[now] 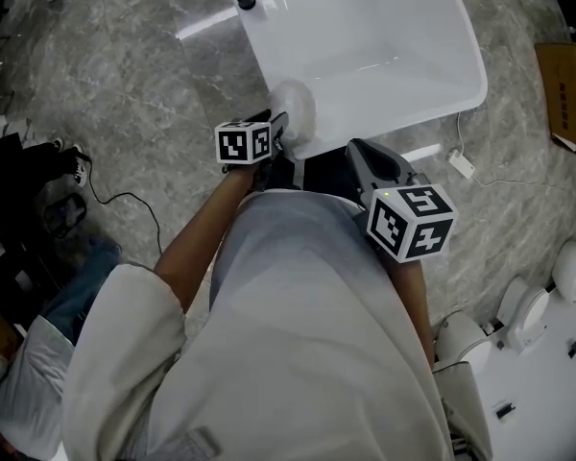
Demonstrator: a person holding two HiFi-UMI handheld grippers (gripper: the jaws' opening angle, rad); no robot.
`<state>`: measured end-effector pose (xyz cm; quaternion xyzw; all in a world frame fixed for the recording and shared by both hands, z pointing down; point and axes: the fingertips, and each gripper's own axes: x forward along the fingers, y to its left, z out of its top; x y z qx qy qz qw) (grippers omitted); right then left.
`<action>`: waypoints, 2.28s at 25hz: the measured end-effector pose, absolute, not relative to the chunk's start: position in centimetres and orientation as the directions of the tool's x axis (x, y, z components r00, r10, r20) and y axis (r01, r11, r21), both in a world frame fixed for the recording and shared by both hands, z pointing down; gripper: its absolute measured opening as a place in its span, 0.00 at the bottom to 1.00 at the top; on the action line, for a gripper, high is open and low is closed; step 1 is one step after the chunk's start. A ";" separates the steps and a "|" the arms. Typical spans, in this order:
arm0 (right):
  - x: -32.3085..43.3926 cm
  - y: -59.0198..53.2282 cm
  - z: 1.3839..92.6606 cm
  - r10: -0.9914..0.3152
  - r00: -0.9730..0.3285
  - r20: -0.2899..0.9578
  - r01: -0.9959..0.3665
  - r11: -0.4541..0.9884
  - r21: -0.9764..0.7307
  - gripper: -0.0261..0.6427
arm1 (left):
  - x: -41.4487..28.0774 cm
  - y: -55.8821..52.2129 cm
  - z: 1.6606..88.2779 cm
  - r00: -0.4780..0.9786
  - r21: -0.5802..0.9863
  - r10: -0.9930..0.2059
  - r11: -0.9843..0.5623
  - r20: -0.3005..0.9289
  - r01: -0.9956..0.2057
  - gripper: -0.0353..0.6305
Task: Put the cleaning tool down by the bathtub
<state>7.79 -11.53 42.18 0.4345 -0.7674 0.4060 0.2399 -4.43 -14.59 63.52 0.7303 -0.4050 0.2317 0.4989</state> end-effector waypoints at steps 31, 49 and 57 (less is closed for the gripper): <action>3.7 -13.1 40.8 -0.523 -0.544 0.656 -0.839 0.327 -0.434 0.06 | -8.4 -15.7 49.8 0.619 0.568 -0.479 -0.268 0.622 -0.778 0.10; 3.1 -13.3 38.9 -0.594 -0.548 0.589 -0.836 0.372 -0.403 0.06 | -10.2 -15.5 40.8 0.616 0.492 -0.594 -0.382 0.518 -0.782 0.10; 3.2 -14.2 37.7 -0.622 -0.538 0.569 -0.843 0.402 -0.357 0.06 | -10.6 -15.6 37.9 0.623 0.467 -0.624 -0.423 0.472 -0.777 0.10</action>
